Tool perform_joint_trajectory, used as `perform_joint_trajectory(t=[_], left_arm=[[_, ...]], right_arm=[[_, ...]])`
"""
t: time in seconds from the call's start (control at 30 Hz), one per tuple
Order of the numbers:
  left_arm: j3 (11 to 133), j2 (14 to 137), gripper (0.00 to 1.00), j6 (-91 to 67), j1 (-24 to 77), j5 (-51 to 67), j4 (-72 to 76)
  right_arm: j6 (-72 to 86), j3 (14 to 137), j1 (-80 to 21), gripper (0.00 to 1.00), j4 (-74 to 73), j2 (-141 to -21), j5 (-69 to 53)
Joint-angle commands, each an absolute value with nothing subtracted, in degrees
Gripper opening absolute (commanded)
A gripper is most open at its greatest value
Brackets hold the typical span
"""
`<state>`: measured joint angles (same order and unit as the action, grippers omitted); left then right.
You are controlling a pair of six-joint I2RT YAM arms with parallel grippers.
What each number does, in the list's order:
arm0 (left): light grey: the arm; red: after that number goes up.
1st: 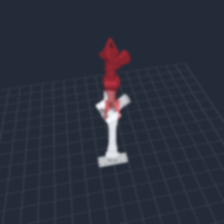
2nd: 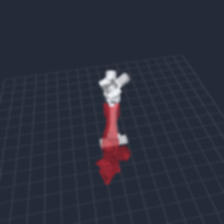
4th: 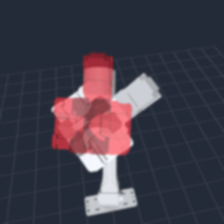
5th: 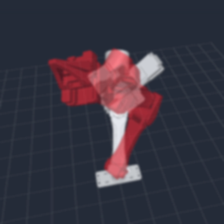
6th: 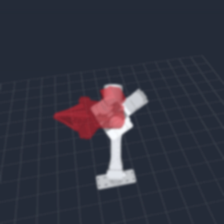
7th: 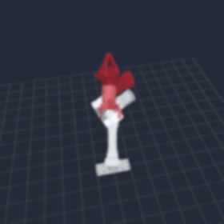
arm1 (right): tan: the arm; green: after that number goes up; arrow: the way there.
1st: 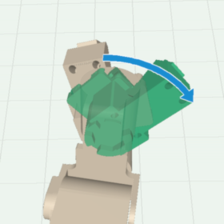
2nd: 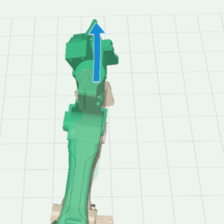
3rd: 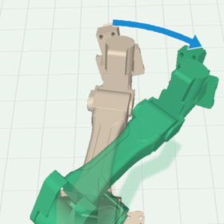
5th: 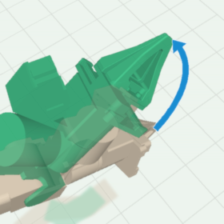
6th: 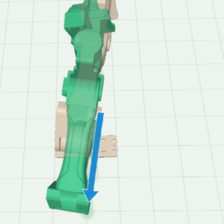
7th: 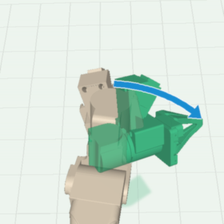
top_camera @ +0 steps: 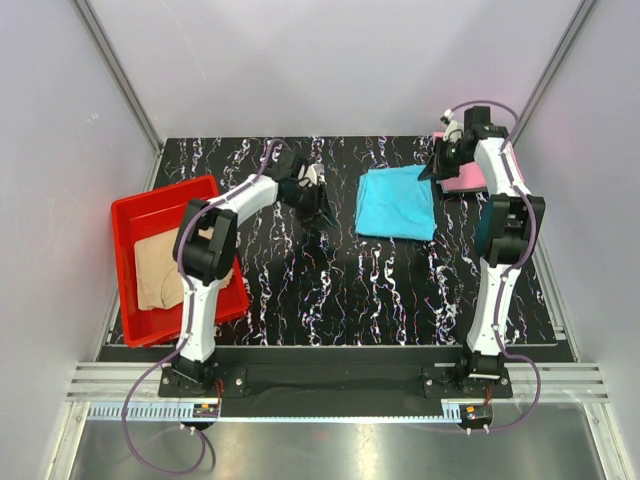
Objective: Fold and stack the t-shirts
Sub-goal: Neatly place the folded tshirt to the corner
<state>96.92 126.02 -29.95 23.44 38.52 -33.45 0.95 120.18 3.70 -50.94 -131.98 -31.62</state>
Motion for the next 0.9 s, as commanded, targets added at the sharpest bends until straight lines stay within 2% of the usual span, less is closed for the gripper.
perform_joint_trajectory(t=[0.0, 0.27, 0.5, 0.73, 0.87], left_arm=[[96.9, 120.5, 0.43, -26.5, 22.9, 34.4, -39.9], [85.6, 111.4, 0.43, -26.1, 23.2, 38.8, -34.0], [84.4, 109.2, 0.43, -25.6, 25.0, 43.3, -33.3], [84.1, 107.5, 0.43, -24.9, 28.3, 43.0, -33.8], [84.0, 106.7, 0.43, -25.0, 29.9, 43.5, -33.6]], right_arm=[[-2.3, 129.0, 4.0, 0.00, -57.2, -131.2, -24.3], [-8.1, 141.2, 4.0, 0.00, -61.8, -132.4, -13.5], [-16.2, 144.7, 4.0, 0.00, -59.8, -133.1, -5.0], [-24.3, 153.4, 4.5, 0.00, -59.2, -137.3, 3.8], [-28.6, 154.2, 4.6, 0.00, -55.4, -137.6, 7.2]])
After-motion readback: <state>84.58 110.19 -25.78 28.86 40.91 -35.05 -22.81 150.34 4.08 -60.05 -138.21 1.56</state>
